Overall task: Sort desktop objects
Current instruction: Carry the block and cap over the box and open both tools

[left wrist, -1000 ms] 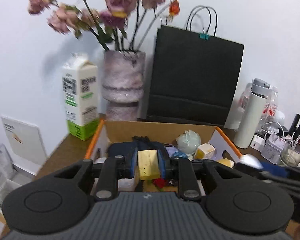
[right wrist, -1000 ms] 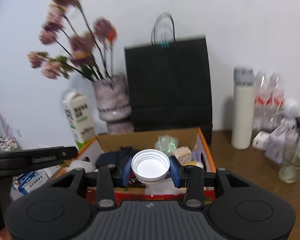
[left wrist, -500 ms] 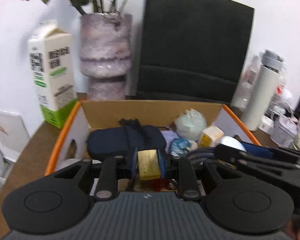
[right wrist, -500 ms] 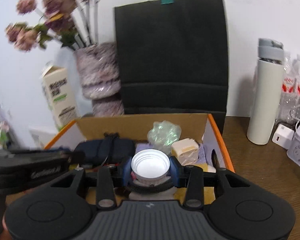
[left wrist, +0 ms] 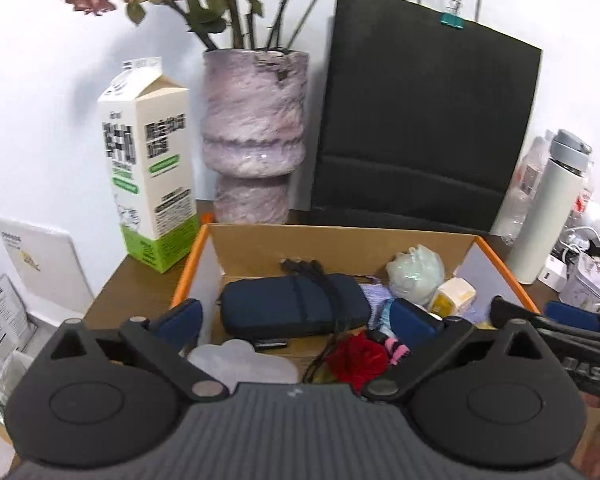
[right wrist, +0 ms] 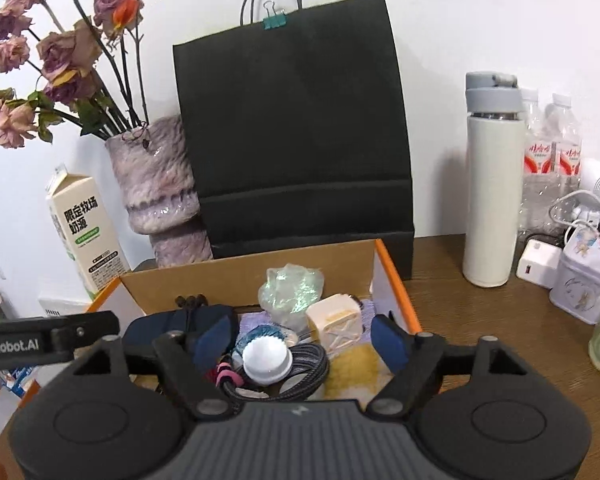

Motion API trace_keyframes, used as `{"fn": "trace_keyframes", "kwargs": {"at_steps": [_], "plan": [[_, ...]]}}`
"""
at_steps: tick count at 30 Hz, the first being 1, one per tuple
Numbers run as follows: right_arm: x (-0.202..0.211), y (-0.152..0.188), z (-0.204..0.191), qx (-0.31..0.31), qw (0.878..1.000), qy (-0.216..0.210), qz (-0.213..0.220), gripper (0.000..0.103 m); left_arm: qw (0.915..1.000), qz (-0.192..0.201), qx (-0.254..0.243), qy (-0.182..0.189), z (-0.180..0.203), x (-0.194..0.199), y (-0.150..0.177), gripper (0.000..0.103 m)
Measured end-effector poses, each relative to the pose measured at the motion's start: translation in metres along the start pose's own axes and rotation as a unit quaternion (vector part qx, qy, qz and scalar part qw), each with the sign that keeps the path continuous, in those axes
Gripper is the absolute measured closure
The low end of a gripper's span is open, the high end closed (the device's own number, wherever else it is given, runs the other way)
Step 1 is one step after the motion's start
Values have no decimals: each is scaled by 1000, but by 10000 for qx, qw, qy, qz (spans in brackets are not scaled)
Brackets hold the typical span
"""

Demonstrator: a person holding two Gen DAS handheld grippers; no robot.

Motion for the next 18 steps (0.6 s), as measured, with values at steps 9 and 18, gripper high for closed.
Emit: {"fn": "trace_keyframes", "kwargs": {"at_steps": [9,18], "plan": [[24,-6,4,154,9998,43,-131,18,9993,-252,-265,-127,12,8,9,0],[65,10,-20,567,9980,-146,-247,16,9991,-187,-371,19,11,74,27,0]]}}
Point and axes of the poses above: each gripper's, at about its wrist camera, not at the fingertips, and x roughly against the way its jaws point, z to its right, y to its underside, the point moved 5 cm from there along -x, roughly the way its jaws point, and after that the axes turned 9 degrees about z, right-handed, at the moved point
